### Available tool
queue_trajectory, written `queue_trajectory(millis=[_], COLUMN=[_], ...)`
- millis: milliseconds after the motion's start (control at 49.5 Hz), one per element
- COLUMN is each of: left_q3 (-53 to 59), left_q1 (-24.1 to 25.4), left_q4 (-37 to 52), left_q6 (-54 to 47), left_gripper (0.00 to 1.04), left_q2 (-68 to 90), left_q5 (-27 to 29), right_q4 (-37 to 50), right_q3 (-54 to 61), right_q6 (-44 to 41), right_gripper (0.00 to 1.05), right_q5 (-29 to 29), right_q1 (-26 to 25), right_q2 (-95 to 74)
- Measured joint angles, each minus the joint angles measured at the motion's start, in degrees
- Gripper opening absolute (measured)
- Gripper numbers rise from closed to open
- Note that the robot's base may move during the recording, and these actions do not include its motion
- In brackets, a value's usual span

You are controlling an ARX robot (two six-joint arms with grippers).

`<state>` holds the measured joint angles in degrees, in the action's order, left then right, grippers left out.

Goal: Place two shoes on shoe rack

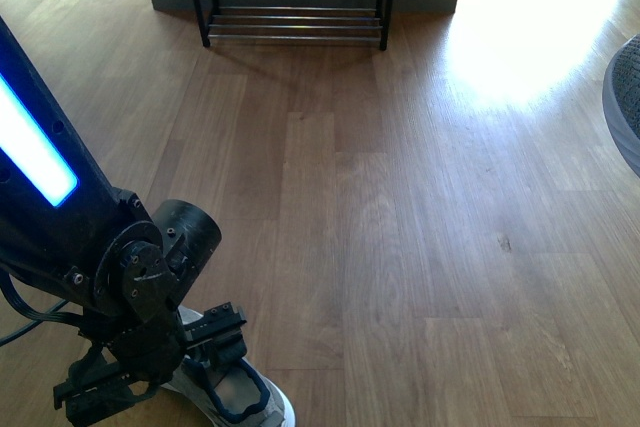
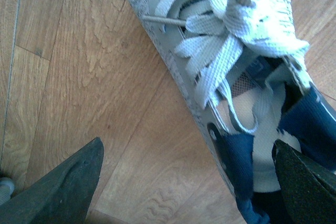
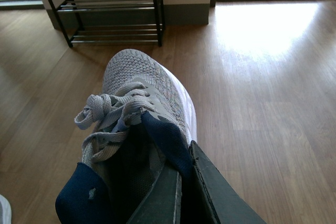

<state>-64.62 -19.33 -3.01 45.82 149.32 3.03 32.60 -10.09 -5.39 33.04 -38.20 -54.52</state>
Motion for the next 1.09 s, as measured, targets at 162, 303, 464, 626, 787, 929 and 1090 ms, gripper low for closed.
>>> queue_trajectory(millis=[162,303,464,626,787,929,1090], left_q3=[-2.01,-3.37,-4.26,-4.33,-4.52,-3.72,-1.53], left_q1=[1.29,1.44,2.25,2.69,2.49,2.47,2.62], left_q4=[-0.98,-0.22,-0.76,-0.83,-0.66,0.07,0.92], left_q6=[-1.03,-1.62,-0.09,0.09,-0.42,-1.36,-2.40], left_gripper=[0.95,0.95,0.66,0.41,0.14,0.02,0.02], left_q2=[2.43,4.28,5.22,5.51,5.51,5.27,3.45], left_q5=[-0.92,-5.62,-6.47,-5.92,-4.52,-2.08,0.72], right_q4=[0.00,0.00,0.00,0.00,0.00,0.00,0.00], right_q3=[0.00,0.02,0.02,0.00,0.02,0.02,0.00], right_q6=[0.02,0.00,0.00,0.00,0.00,0.00,0.00], right_gripper=[0.01,0.01,0.01,0.01,0.01,0.01,0.01], right_q5=[0.00,0.00,0.00,0.00,0.00,0.00,0.00], right_q1=[0.00,0.00,0.00,0.00,0.00,0.00,0.00], right_q2=[0.00,0.00,0.00,0.00,0.00,0.00,0.00])
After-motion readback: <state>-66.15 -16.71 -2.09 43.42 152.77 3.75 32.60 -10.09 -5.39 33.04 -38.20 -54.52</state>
